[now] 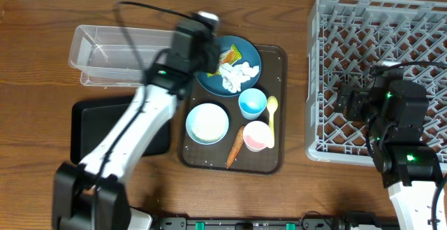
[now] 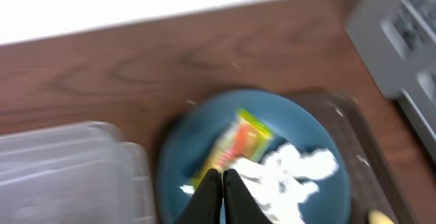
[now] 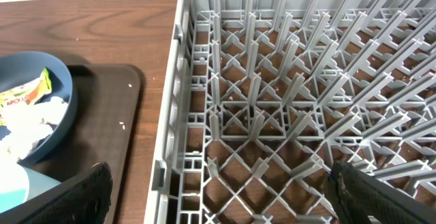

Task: Sort waste into correct bins and load items into the dishwasher rack
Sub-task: 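Grasp the crumpled white tissue with the left gripper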

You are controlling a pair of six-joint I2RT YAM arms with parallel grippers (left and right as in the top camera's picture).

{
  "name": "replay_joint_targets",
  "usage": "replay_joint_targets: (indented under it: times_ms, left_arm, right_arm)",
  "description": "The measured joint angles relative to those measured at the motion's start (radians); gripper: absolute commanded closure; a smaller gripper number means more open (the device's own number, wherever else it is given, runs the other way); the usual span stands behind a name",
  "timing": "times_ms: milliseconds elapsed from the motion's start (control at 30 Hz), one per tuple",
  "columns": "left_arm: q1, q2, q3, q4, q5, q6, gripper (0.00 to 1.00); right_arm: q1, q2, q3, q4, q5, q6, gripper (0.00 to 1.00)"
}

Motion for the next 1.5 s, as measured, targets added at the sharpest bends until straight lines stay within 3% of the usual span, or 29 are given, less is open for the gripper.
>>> replay_joint_targets:
  times_ms: [67, 400, 867, 1500]
  left_arm:
    - [0.029, -0.008, 0.005, -0.022, 0.002, -0.001, 0.64]
    - [-0.014, 0.101, 0.005, -0.05, 0.11, -0.041, 0.51]
    - [-0.145, 0.313, 0.004, -0.053, 0.129, -0.052, 0.47]
    - [-0.145, 0.327, 0.004, -0.114, 0.037, -0.052, 0.47]
  right_arm:
    - [0.0, 0.0, 0.0, 0.0, 0.0, 0.0, 0.01]
    - [0.0, 0.0, 0.0, 0.0, 0.0, 0.0, 0.01]
    - [0.0, 0.0, 0.0, -0.001, 0.0, 0.0, 0.01]
    - [0.0, 0.0, 0.0, -0.003, 0.0, 0.0, 0.01]
